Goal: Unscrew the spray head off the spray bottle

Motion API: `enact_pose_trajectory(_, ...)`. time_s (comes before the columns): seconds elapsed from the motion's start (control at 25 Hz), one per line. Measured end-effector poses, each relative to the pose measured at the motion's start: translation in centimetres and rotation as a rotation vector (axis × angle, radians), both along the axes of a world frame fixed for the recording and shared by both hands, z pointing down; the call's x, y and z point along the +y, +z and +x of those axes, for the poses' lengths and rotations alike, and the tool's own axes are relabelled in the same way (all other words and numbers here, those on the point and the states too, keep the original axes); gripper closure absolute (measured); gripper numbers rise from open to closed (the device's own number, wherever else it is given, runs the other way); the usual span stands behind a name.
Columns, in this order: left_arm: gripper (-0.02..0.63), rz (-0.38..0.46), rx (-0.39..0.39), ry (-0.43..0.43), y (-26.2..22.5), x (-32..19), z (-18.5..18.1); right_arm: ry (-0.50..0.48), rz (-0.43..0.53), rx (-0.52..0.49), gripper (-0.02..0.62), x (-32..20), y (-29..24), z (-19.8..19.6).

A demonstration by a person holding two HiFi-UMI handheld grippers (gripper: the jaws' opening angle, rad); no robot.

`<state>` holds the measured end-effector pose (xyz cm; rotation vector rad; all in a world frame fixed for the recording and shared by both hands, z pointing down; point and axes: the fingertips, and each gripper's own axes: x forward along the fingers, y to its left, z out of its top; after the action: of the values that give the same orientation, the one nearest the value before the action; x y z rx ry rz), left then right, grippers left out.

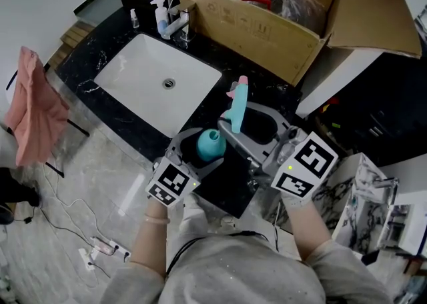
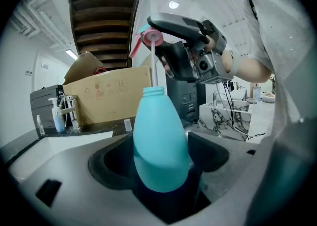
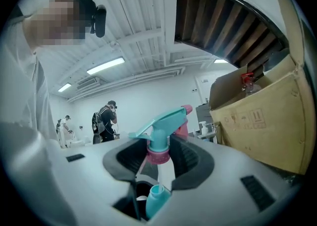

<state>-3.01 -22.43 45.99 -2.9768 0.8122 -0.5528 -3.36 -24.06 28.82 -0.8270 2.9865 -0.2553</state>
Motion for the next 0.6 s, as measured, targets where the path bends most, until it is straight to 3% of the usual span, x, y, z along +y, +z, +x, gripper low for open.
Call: enact_pose_trajectory(0.6,0.258,-0.006,-0.008,-0.009,0.2,-0.1,0.0,-0.020,0.113,0.018,0.448,1.0,-7.7,1.3)
